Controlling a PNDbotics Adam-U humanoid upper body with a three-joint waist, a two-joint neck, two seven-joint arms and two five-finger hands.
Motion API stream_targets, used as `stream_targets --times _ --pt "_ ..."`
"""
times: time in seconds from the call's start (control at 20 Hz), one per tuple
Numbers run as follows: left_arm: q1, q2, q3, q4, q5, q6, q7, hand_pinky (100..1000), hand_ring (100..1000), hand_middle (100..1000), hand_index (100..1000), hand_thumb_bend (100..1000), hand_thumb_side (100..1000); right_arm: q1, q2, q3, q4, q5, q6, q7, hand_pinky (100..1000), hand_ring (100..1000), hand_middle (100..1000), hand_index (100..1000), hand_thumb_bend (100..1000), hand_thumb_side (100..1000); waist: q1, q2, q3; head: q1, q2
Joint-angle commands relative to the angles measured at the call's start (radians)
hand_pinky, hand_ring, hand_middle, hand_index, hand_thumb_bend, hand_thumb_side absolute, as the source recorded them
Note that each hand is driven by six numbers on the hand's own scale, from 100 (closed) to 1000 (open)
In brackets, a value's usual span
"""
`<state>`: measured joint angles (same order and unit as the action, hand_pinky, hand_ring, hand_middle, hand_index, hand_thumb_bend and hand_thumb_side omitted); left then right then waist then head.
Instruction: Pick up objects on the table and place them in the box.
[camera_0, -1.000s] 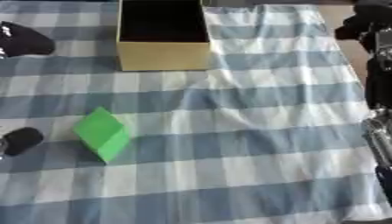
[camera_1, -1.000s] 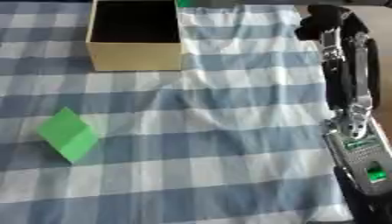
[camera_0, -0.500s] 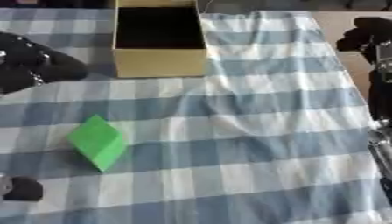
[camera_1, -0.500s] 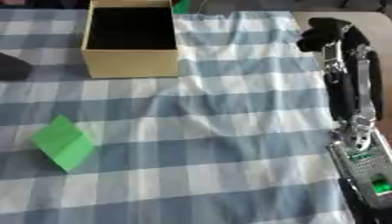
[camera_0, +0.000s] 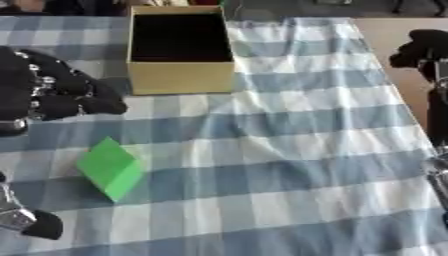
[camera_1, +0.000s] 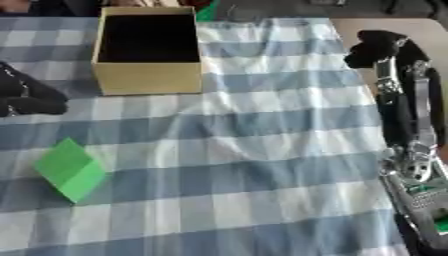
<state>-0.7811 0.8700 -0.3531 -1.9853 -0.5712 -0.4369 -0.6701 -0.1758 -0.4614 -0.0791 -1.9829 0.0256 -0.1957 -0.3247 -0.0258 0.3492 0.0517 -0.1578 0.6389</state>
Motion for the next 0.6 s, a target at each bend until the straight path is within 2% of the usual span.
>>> stream_targets --times 0.05,0.4,0.6 --pt "-0.026 0.005 0.004 -0.015 0.014 -0.037 -0.096 751 834 868 996 682 800 -0.004 -0.018 -0.003 -0.017 0.008 0.004 0.002 612 582 553 719 100 821 0.018 -0.004 -0.004 0.004 -0.005" --pt "-0.055 -0.006 0.006 -0.015 0.118 -0.008 -0.227 772 841 870 993 643 750 -0.003 -0.017 0.001 -0.017 0.007 0.009 0.008 612 582 553 719 100 820 0.026 -0.007 -0.012 0.002 0.006" --pt "-0.059 -0.009 -0.018 -0.015 0.141 0.010 -0.236 793 853 876 1000 715 732 -0.006 -0.017 0.003 -0.017 0.005 0.012 0.011 612 583 553 719 100 820 0.029 -0.007 -0.015 -0.003 0.002"
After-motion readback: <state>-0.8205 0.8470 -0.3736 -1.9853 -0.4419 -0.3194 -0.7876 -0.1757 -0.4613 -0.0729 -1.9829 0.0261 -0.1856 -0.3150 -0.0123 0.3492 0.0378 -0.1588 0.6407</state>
